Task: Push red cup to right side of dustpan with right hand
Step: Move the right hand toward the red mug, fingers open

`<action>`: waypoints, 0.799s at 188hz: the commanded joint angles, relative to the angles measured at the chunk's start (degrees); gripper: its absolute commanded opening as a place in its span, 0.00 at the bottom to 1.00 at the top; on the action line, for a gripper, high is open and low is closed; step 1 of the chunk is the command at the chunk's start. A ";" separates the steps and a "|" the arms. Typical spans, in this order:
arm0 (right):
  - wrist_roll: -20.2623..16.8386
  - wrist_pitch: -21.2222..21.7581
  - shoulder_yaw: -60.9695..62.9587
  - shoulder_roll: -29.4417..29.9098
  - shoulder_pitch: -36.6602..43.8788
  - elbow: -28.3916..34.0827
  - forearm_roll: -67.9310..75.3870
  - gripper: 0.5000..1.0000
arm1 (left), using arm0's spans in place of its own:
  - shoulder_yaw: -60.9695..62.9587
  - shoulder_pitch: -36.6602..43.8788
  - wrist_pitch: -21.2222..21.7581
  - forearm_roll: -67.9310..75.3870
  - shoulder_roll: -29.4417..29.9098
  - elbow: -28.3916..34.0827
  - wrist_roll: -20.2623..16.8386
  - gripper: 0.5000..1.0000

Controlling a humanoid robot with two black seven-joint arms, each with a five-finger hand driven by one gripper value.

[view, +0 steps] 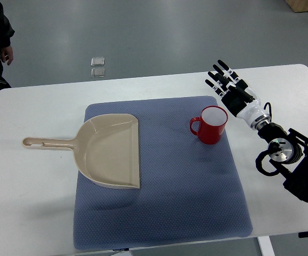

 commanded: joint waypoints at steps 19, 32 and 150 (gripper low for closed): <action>-0.05 0.00 0.09 0.00 0.10 0.00 0.00 0.87 | 0.00 -0.04 0.00 0.00 0.00 -0.09 0.00 1.00; -0.05 0.09 0.00 -0.09 0.10 0.00 0.00 0.87 | 0.00 0.05 0.00 0.00 0.00 0.00 0.00 1.00; 0.21 6.87 -0.09 -12.31 0.89 5.71 -34.89 0.87 | -0.09 -0.04 0.00 0.09 0.00 -0.17 0.00 1.00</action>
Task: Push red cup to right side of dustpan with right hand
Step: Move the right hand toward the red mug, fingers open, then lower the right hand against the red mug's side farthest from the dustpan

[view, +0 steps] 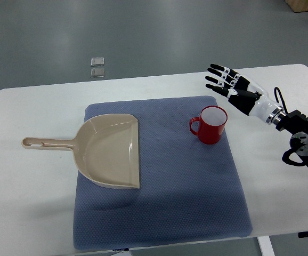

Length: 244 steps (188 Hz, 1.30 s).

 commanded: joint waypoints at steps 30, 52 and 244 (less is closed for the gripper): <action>2.49 0.00 0.02 -5.92 -0.61 4.53 -15.93 0.87 | 0.01 -0.04 0.00 0.00 0.00 -0.11 0.00 1.00; 3.11 0.00 -0.42 -6.63 -1.67 6.03 -17.16 0.87 | 0.01 0.05 0.00 0.09 0.00 -0.11 0.00 1.00; 13.30 -8.37 -1.83 -3.64 -6.59 4.97 -20.85 0.86 | 0.09 0.05 0.00 0.00 0.00 -0.02 0.00 1.00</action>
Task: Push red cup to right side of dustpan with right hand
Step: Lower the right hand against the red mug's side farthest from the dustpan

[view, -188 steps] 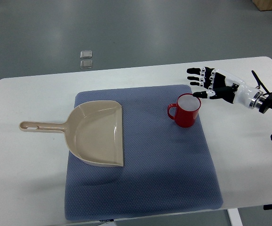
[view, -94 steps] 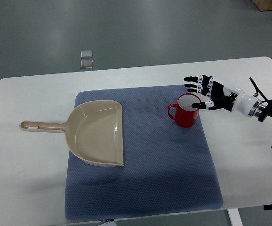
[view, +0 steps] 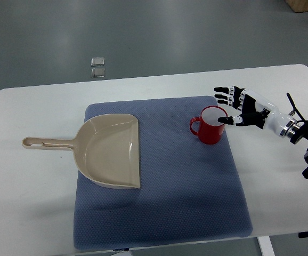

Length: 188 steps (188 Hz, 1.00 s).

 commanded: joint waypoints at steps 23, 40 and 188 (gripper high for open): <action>0.51 -0.17 -0.01 1.51 -1.27 -0.19 -0.03 0.87 | -0.01 0.05 0.00 0.01 0.00 0.01 0.00 1.00; 0.51 -0.26 -0.01 1.86 -1.35 -0.45 -0.03 0.86 | -0.01 0.05 0.00 0.01 0.00 0.01 0.00 1.00; 0.51 -1.49 -0.01 6.35 -1.27 -4.84 -0.03 0.87 | -0.09 0.05 0.00 0.01 0.00 0.01 0.00 1.00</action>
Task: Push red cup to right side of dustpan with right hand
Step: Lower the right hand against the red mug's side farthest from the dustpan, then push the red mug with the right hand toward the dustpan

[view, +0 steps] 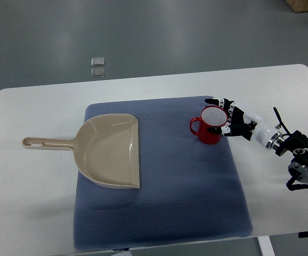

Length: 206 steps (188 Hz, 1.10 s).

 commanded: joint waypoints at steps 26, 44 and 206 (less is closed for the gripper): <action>0.00 0.00 -0.09 1.07 0.00 -1.02 0.00 0.87 | 0.00 0.01 0.00 0.00 0.00 -0.07 0.00 1.00; 0.00 -0.09 -0.09 1.77 0.00 -1.99 0.00 0.87 | 0.00 0.01 0.00 0.00 0.00 -0.07 0.00 1.00; 0.00 -2.72 -1.58 6.16 0.79 -5.94 0.00 0.86 | 0.09 0.01 0.00 0.00 0.00 -0.07 0.00 1.00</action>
